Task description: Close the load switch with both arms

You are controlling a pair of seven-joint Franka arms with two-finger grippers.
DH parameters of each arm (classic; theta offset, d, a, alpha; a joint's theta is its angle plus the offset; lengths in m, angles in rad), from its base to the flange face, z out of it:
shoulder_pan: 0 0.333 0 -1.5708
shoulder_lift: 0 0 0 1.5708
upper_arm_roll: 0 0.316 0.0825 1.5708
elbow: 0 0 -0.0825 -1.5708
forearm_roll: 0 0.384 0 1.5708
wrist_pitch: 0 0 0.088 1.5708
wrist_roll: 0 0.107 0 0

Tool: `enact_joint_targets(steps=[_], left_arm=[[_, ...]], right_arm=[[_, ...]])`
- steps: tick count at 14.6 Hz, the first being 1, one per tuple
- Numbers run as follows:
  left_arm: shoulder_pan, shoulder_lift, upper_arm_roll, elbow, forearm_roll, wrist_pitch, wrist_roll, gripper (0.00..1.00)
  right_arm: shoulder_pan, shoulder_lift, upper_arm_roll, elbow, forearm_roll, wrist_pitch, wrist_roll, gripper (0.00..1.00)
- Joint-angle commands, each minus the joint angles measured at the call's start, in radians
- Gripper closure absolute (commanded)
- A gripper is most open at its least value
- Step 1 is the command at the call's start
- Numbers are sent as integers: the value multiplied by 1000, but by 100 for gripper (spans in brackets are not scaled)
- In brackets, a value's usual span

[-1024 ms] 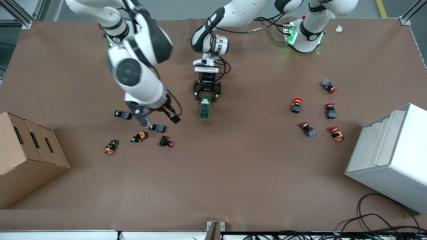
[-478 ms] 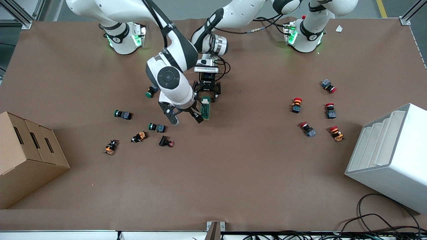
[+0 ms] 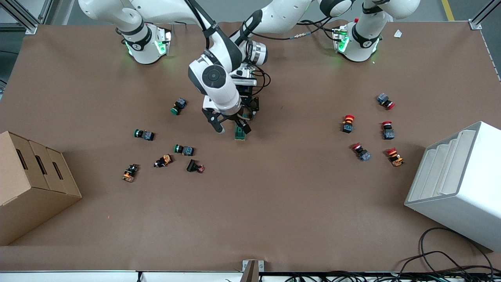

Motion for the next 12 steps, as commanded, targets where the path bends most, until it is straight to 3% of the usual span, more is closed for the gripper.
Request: enact_joint_targets(steps=[1,12], left_arm=[[-5,52,4,19,-2,-7,-14,0],[-25,64,6,12,0,-44,-50,0]], right_arm=[[31,-14,-9,-54,20,44,8,0],[60,63,-11,-37,18,98,10,0]])
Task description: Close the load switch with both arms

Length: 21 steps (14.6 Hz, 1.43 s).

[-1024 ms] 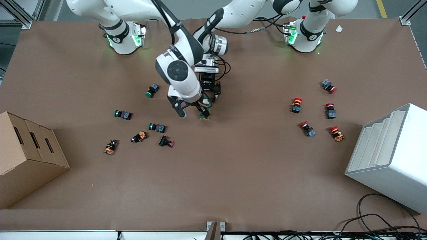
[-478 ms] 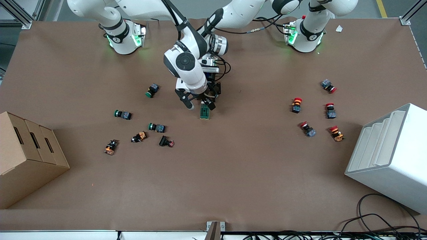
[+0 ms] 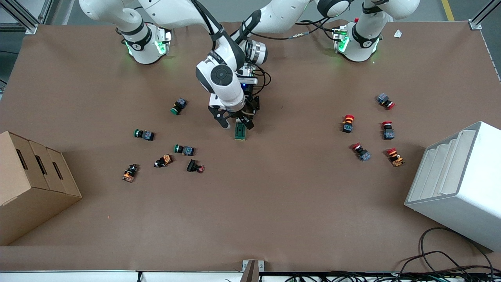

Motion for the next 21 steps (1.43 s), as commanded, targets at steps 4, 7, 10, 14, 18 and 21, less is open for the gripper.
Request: enact_joint_targets(steps=[4,7,10,14,18,21], left_arm=[[-3,44,4,9,6,14,-14,0],[-3,45,4,7,6,14,-15,0],[-2,44,4,9,6,14,-15,0],[-2,45,4,9,9,14,-15,0],[-2,45,4,9,9,14,-14,0],[-2,47,4,9,9,14,-14,0]], right_arm=[[5,51,-12,56,18,15,7,0],[1,79,-15,94,18,22,15,0],[-16,77,-18,113,18,17,15,0],[-68,71,-18,149,15,5,2,0],[-102,74,-20,208,6,-55,1,0],[-99,79,-20,219,4,-55,4,0]])
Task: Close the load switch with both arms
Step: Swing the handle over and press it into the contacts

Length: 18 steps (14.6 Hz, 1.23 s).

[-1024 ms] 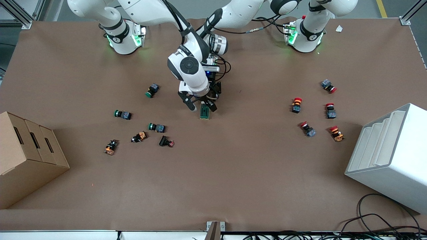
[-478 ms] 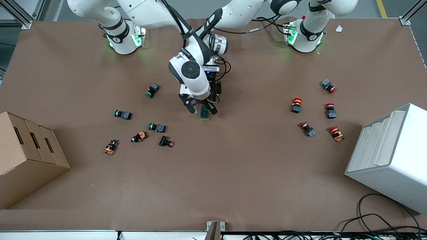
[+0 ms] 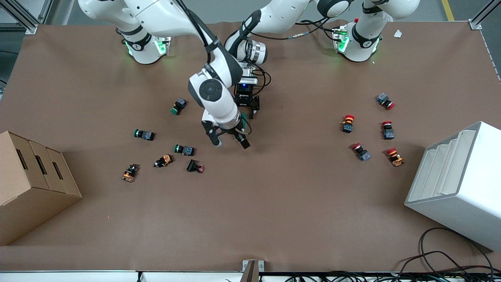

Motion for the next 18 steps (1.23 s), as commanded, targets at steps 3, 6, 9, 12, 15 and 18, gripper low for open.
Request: enact_joint_targets(steps=[3,6,9,12,15,18], left_arm=[[-2,50,4,9,9,14,-14,0],[-2,53,4,9,9,14,-14,0],[-2,54,4,9,9,14,-14,0],[-2,62,6,7,10,14,-14,0],[-2,62,6,9,10,14,-14,0],[-2,66,6,9,10,14,-14,0]], right_arm=[[7,25,9,23,-13,3,4,0],[13,57,8,26,-18,6,6,0],[15,82,8,45,-38,9,7,0],[15,105,8,71,-39,10,6,0],[12,130,9,97,-50,12,6,0],[7,153,8,118,-53,12,3,0]])
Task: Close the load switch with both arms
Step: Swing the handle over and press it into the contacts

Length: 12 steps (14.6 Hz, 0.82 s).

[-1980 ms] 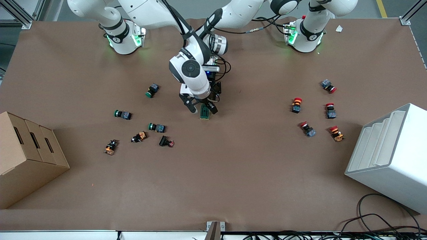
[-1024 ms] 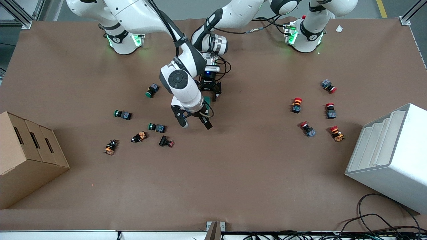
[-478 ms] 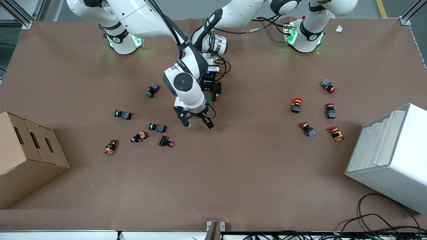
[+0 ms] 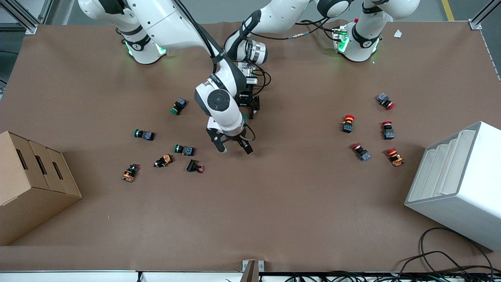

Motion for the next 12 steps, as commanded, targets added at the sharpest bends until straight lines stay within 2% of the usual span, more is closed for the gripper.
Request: enact_joint_targets(steps=[1,5,7,12], left_arm=[[-1,65,6,8,9,16,-14,0],[-1,64,7,7,9,16,-14,0],[-1,64,9,7,11,16,-12,0],[0,61,9,7,11,16,-14,0]], right_arm=[[-5,46,4,53,-17,9,1,0],[-34,37,2,60,-32,1,-57,0],[-86,25,4,58,-29,-10,-130,0],[-261,-79,5,64,-26,-174,-435,0]])
